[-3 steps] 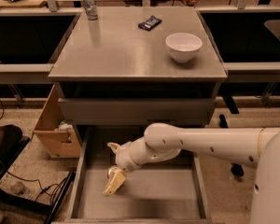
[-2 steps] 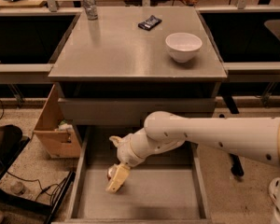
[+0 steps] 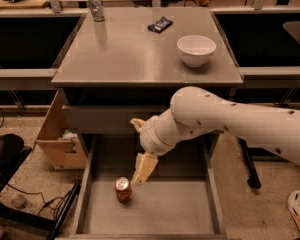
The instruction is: Place coke can into middle drawer
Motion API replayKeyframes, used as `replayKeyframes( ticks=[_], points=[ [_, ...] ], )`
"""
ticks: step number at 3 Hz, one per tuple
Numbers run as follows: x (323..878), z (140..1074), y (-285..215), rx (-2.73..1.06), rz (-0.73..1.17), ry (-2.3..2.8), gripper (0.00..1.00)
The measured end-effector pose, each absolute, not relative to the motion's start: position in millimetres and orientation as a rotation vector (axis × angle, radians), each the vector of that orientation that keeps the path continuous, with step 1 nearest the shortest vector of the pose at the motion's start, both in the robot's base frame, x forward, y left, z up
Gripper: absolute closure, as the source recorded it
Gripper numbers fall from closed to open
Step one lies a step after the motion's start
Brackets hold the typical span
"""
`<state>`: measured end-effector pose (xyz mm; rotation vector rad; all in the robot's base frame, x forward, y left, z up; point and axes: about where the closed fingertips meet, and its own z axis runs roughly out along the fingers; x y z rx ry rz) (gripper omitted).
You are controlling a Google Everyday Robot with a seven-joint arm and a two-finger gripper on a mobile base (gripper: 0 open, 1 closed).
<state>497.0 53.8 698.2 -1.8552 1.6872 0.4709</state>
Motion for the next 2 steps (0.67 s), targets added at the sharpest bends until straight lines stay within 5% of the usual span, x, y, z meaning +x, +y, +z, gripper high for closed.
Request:
replayKeyframes(
  ticks=[2],
  points=[
    [500.1,744.6,24.9,-1.933,0.324,1.706,0.00]
  ],
)
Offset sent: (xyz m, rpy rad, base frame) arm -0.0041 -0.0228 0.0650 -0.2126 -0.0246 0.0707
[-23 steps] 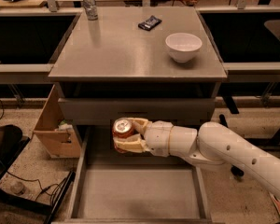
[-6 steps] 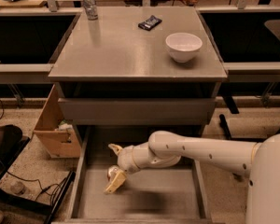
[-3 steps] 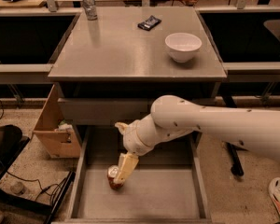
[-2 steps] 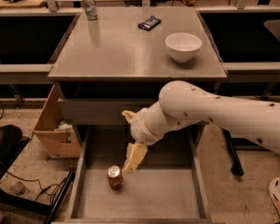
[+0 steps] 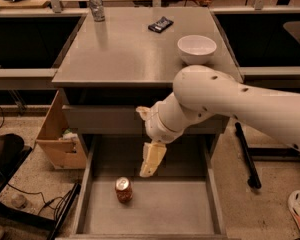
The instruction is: Place coke can into middle drawer
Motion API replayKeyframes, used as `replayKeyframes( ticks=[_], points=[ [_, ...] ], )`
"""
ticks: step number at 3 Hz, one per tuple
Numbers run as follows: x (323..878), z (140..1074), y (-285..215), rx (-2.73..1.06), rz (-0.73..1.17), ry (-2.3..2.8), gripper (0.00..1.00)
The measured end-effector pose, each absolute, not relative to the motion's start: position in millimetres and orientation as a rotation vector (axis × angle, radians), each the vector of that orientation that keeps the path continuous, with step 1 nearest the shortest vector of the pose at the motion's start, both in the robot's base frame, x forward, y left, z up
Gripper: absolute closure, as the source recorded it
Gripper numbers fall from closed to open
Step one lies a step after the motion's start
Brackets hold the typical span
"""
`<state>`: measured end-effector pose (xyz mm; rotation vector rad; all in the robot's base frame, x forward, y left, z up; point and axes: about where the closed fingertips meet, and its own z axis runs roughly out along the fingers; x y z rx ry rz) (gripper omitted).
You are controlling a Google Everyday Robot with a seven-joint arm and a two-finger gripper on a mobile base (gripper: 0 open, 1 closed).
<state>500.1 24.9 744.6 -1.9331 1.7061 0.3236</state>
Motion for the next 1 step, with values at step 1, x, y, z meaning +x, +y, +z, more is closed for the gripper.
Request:
replayKeyframes(
  ticks=[1],
  points=[
    [499.1,757.6,26.9,-2.008,0.307,1.746,0.00]
  ],
)
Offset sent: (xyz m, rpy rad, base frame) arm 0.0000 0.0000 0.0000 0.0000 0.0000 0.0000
